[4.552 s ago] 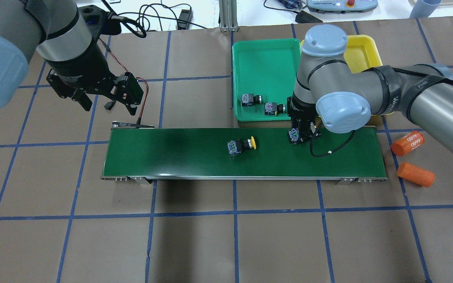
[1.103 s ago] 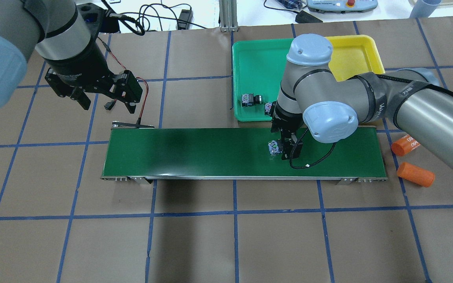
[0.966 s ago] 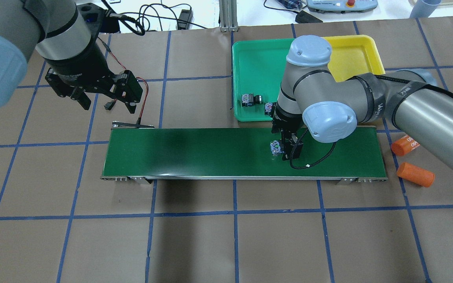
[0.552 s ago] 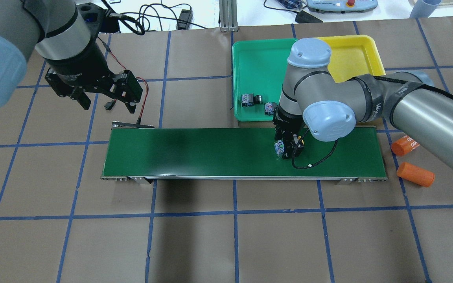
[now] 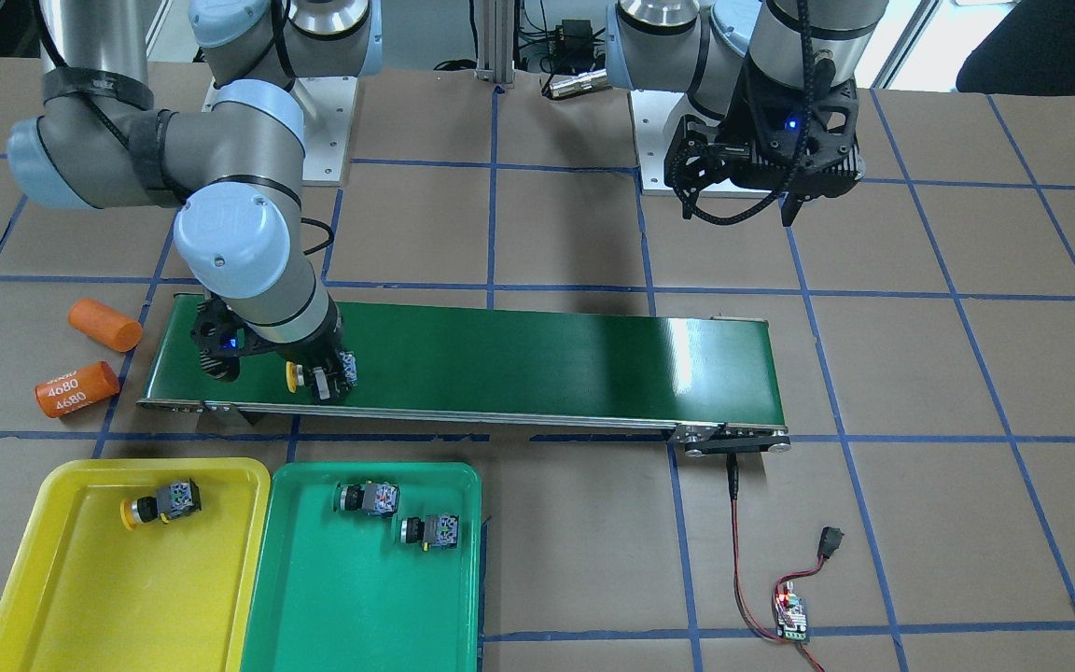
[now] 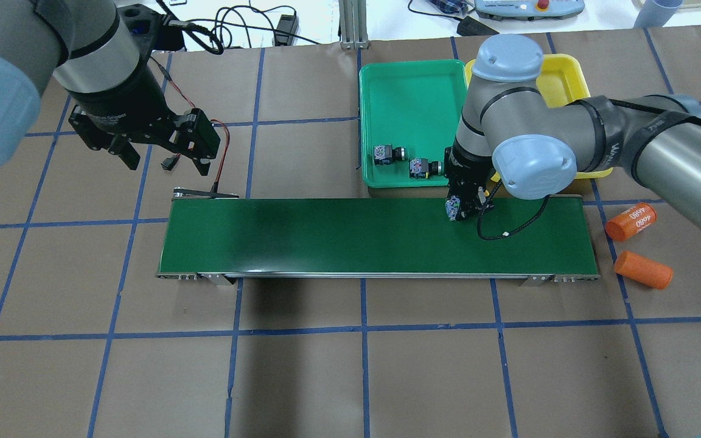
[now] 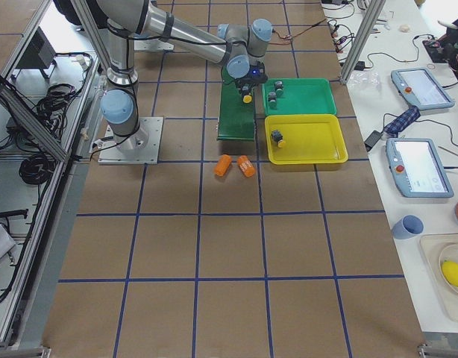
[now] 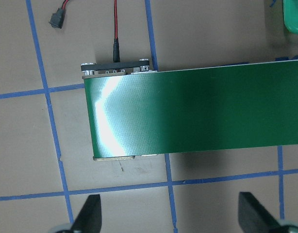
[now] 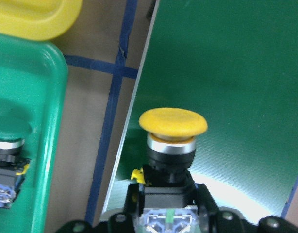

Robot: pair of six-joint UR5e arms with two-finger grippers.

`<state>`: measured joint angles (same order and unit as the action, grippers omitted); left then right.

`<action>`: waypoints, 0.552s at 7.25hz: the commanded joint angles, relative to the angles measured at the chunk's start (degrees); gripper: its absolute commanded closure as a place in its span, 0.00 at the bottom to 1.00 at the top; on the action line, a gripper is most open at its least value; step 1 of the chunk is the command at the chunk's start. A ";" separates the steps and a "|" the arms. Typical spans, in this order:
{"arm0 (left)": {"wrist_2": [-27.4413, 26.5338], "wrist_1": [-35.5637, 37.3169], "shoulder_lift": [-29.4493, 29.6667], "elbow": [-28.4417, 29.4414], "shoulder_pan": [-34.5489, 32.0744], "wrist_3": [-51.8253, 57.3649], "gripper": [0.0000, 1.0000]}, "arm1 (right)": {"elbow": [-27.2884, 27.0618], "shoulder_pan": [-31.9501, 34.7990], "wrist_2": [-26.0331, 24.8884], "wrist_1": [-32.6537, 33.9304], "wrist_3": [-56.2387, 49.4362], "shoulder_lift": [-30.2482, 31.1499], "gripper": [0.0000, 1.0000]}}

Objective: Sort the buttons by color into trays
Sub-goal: 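Place the yellow button in the yellow tray and open the right gripper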

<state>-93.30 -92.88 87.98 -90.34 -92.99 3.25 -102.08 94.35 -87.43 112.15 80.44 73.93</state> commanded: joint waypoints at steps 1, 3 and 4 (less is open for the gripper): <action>-0.13 -0.02 -0.17 0.08 0.00 0.00 0.00 | 6.43 -4.50 -0.64 -0.27 -4.74 -1.06 1.00; -0.04 0.06 0.08 -0.01 0.00 0.00 0.00 | 9.69 -9.42 -0.73 2.26 -13.42 -5.88 1.00; -0.13 0.07 0.00 -0.01 0.00 0.00 0.00 | 11.45 -11.97 -0.81 4.02 -15.81 -8.52 1.00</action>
<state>-93.39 -92.85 87.95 -90.34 -92.99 3.25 -92.91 85.59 -88.17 114.15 68.63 68.56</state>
